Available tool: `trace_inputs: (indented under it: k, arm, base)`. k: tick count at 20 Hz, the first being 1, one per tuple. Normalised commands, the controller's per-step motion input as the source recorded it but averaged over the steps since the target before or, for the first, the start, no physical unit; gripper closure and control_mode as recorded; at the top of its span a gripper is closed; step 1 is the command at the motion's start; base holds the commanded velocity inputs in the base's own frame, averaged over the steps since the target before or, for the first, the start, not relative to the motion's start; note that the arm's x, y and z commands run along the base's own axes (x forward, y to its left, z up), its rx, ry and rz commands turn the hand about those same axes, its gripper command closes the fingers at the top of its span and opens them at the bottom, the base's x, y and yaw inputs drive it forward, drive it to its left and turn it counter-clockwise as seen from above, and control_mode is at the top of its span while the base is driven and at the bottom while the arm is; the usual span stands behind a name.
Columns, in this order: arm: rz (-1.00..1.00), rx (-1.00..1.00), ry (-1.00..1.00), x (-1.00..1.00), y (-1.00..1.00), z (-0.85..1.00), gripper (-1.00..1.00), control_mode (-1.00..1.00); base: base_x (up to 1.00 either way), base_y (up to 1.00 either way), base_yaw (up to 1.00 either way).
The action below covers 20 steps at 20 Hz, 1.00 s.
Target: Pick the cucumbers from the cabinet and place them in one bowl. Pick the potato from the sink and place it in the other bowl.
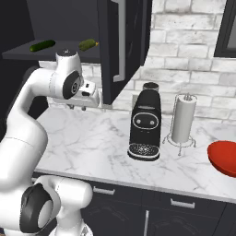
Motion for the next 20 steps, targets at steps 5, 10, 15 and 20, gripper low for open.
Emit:
trace_inputs:
  k: [5, 10, 15, 20]
  arm:
    - [0.00, -0.01, -0.02, 0.01, 0.13, 0.00, -1.00, -1.00]
    - [-0.07, -0.01, -0.20, -0.22, 0.24, 0.01, -1.00, -1.00]
    - [-0.06, 0.00, -0.20, 0.00, 0.30, 0.22, -1.00, -1.00]
    - [0.00, 0.00, -0.03, -0.02, 0.00, 0.40, -1.00, -1.00]
  base:
    - [0.00, 0.00, 0.00]
    - [0.00, 0.00, 0.00]
    - [0.00, 0.00, 0.00]
    - [0.00, 0.00, 0.00]
